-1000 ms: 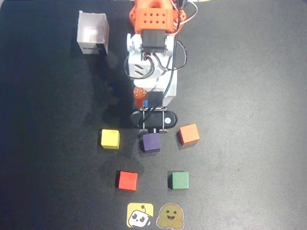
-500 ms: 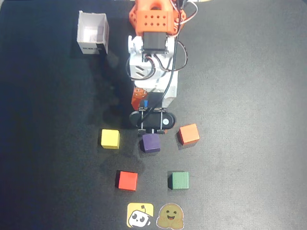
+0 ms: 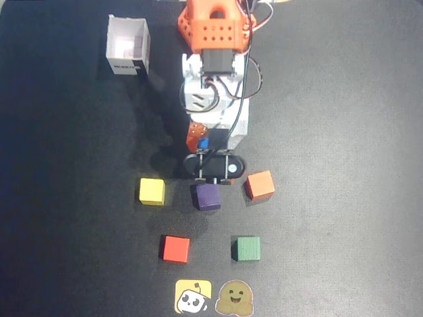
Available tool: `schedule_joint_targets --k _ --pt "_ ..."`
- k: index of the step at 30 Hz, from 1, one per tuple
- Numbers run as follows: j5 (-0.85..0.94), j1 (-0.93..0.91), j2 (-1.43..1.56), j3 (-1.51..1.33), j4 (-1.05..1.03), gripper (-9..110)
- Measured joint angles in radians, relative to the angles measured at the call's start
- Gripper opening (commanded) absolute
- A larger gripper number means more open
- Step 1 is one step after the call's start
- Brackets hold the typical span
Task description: Put the blue cube on top of the orange cube.
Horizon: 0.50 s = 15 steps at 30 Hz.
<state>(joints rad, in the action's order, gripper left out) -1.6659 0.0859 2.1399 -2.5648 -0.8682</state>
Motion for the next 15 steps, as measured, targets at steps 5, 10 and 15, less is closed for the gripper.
schedule_joint_targets --k 5,10,15 --pt "0.000 0.011 -0.002 -0.031 0.032 21" --pt "-0.002 0.006 -0.005 -0.063 0.074 21" --pt "-0.008 0.006 -0.034 -0.101 0.137 21"
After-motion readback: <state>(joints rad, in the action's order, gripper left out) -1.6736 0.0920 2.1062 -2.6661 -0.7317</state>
